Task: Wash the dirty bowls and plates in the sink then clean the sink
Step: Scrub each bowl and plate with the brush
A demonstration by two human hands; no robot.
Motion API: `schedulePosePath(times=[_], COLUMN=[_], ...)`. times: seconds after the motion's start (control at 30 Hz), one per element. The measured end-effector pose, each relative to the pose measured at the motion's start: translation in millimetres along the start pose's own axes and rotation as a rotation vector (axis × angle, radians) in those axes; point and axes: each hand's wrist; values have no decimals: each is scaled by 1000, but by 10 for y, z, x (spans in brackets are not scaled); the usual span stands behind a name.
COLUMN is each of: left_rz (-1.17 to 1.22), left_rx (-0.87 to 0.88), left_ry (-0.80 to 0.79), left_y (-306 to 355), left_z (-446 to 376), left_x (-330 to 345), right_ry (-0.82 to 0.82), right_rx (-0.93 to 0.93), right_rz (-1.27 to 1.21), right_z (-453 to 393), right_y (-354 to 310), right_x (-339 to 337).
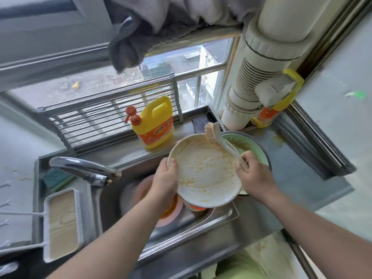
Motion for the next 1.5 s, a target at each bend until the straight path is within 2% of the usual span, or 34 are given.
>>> schedulePosePath(times=[0.17, 0.23, 0.37, 0.5, 0.57, 0.67, 0.8, 0.87, 0.97, 1.1, 1.17, 1.33, 1.5], left_rz=[-570, -669, -649, -682, -742, -767, -723, -589, -359, -227, -261, -738, -846], left_rx=[141, 195, 289, 176, 63, -152, -329, -386, -468, -521, -486, -364, -350], left_ry=[-143, -198, -214, -67, 56, 189, 269, 293, 316, 341, 395, 434, 425], left_y=[-37, -42, -51, -288, -519, -869, -1193, -1303, -1490, -1803, -1770, -1768, -1778], left_z=[-67, -99, -128, -279, -376, -451, -507, -560, -744, -958, -919, -945, -983], left_x=[694, 817, 668, 33, -422, -1066, -1539, -1579, -1594, -1669, -1628, -1633, -1588], right_ry=[-29, -51, 15, 111, 33, -249, -622, -675, -654, -660, -718, -756, -750], right_rx=[187, 208, 147, 0, -141, -305, -267, -259, -262, -240, -203, -163, -47], right_rz=[137, 203, 223, 106, 18, -22, 116, 276, 536, 673, 672, 598, 455], right_z=[-239, -289, -286, -90, 69, 291, 279, 108, -216, -564, -674, -707, -706], right_y=[642, 802, 901, 464, 77, -443, -782, -837, -900, -953, -960, -964, -949], right_x=[-195, -251, -272, -125, 74, 594, 1459, 1813, 2169, 2438, 2545, 2705, 2744])
Point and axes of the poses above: each hand's wrist, its own z-axis away from the middle knuckle, its own x-axis out of the palm, y = z × x, and after that the axes turned 10 degrees about z, right-handed
